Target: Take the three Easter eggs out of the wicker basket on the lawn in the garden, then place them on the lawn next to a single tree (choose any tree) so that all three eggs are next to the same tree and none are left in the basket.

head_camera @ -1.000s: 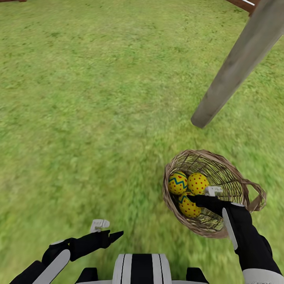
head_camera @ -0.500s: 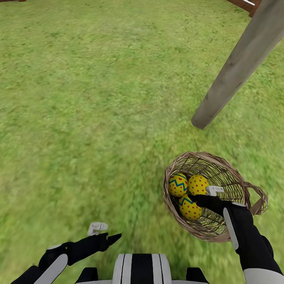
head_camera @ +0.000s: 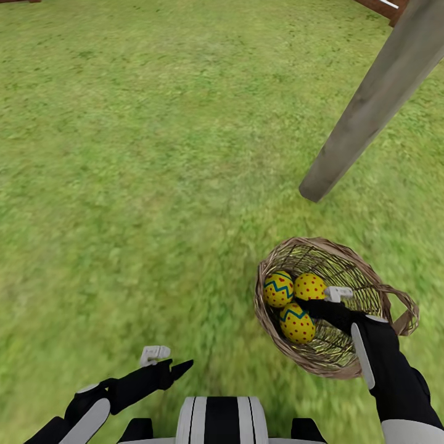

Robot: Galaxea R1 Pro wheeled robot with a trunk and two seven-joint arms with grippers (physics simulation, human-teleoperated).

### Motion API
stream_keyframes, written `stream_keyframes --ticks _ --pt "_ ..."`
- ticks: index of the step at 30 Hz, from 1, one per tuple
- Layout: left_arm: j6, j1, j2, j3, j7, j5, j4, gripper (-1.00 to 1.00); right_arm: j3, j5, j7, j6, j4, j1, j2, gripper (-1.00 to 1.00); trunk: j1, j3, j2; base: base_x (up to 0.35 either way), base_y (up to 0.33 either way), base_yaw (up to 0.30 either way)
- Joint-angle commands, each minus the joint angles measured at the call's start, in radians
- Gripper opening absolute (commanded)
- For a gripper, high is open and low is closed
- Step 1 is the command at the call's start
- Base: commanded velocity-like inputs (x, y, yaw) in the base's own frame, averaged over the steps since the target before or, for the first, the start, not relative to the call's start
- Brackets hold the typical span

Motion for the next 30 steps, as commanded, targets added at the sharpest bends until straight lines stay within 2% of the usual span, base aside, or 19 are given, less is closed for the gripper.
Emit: stream_keyframes --ticks 1,4,6,10,15,30 --pt "0.004 -0.001 0.001 -0.001 0.000 0.008 0.000 1.00 -0.002 0.003 0.006 0.000 -0.001 0.000 0.000 1.00 0.000 0.000 0.000 0.000 0.000 0.000" --pt "0.004 0.000 0.001 -0.001 0.000 0.008 0.000 1.00 -0.013 0.004 0.005 -0.004 -0.001 0.000 0.000 1.00 0.000 0.000 0.000 0.000 0.000 0.000" --pt "0.004 0.000 0.001 -0.001 0.000 0.008 0.000 1.00 -0.043 0.004 0.004 -0.005 -0.001 0.000 0.000 1.00 0.000 0.000 0.000 0.000 0.000 0.000" --pt "0.004 0.000 0.001 -0.001 0.001 0.008 0.000 1.00 -0.057 0.005 -0.013 -0.005 0.000 0.000 0.000 1.00 0.000 0.000 0.000 0.000 0.000 0.000" --pt "0.004 -0.001 0.001 -0.001 0.000 0.008 0.000 1.00 -0.058 0.004 -0.059 -0.006 0.000 0.000 0.000 1.00 0.000 0.000 0.000 0.000 0.000 0.000" --pt "0.004 0.000 0.001 -0.001 0.000 0.007 0.000 1.00 -0.059 0.004 -0.066 -0.049 -0.001 0.000 0.000 1.00 0.000 0.000 0.000 0.000 0.000 0.000"
